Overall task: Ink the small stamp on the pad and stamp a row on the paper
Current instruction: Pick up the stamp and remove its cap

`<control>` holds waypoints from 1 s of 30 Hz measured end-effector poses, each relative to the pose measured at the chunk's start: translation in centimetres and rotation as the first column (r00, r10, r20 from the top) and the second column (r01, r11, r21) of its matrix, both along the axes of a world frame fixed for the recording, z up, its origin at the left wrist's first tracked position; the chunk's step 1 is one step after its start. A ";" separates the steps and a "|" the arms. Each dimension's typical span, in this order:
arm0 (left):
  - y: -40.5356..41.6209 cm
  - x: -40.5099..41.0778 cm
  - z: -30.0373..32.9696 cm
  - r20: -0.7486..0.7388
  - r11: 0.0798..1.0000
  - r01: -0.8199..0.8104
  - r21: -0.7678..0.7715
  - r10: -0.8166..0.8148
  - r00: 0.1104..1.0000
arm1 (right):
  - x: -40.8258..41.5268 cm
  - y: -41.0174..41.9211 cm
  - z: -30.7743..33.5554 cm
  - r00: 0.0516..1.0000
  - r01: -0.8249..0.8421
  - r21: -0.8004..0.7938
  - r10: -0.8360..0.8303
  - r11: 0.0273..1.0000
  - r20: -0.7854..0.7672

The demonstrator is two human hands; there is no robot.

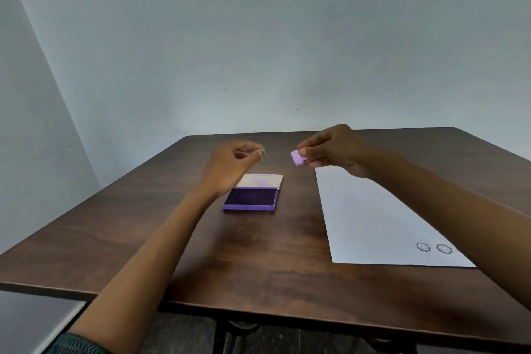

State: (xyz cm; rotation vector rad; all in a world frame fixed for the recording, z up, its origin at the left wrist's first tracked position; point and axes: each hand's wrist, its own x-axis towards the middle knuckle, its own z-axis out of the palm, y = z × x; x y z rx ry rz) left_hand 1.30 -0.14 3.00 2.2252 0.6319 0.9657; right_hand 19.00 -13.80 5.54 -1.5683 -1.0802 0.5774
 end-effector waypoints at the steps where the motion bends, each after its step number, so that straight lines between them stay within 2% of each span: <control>1: -0.8 0.8 0.6 0.039 0.999 0.037 -0.020 -0.036 0.999 | 0.2 -0.7 0.2 0.992 -0.031 0.032 0.035 0.999 -0.123; 4: -3.6 3.3 2.0 0.112 0.981 0.182 -0.061 -0.175 0.978 | 0.9 -2.5 0.2 0.918 -0.114 0.129 0.154 0.985 -0.365; 7: -6.2 5.1 2.4 0.181 0.947 0.308 -0.089 -0.288 0.940 | 1.5 -4.1 -0.1 0.859 -0.142 0.208 0.225 0.968 -0.460; 9: -7.2 5.8 1.9 0.208 0.944 0.323 -0.072 -0.303 0.930 | 1.9 -4.8 -0.4 0.834 -0.138 0.248 0.248 0.959 -0.492; 16: -7.9 6.0 0.1 0.247 0.967 0.254 -0.001 -0.246 0.937 | 2.7 -5.7 -1.9 0.790 -0.133 0.276 0.270 0.952 -0.551; 24: -8.9 6.2 -0.6 0.277 0.970 0.197 0.142 -0.231 0.933 | 2.8 -5.8 -2.1 0.806 -0.177 0.292 0.309 0.940 -0.505; 30: -9.4 6.0 -0.3 0.337 0.973 0.184 0.140 -0.221 0.915 | 2.6 -6.0 -2.0 0.806 -0.165 0.287 0.296 0.944 -0.512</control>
